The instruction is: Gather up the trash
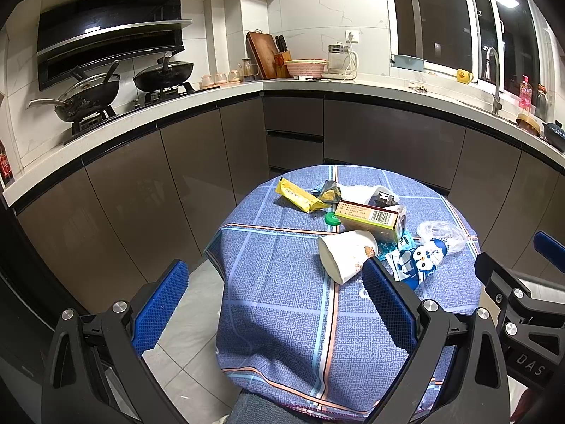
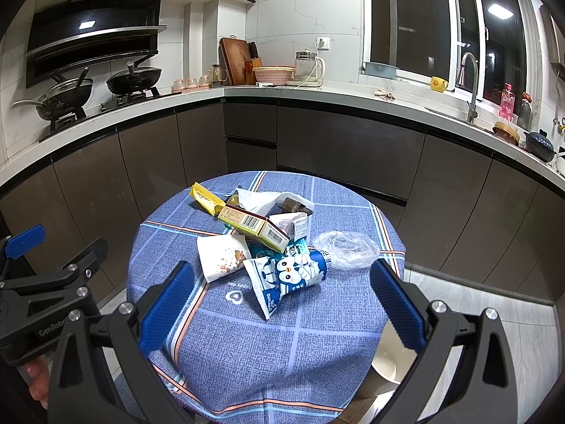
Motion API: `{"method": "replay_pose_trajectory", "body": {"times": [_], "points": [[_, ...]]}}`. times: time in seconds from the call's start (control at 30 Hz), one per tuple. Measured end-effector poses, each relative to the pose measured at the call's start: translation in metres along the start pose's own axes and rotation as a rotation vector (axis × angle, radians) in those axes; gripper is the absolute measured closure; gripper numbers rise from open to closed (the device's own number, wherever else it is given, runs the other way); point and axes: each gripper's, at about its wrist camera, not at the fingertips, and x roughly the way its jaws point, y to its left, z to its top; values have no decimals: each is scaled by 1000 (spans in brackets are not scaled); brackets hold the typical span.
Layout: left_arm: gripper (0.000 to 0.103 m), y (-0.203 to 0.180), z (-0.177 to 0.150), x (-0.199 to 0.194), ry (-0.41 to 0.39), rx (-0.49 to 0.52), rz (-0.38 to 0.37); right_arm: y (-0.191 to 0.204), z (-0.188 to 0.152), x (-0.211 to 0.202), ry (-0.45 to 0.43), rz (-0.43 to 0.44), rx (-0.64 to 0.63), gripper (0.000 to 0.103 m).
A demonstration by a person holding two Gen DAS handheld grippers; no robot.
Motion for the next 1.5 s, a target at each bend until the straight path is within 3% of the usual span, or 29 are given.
{"method": "replay_pose_trajectory", "body": {"times": [1.5], "points": [[8, -2, -2, 1, 4, 0, -2, 0, 0, 1, 3, 0, 1, 3]]}}
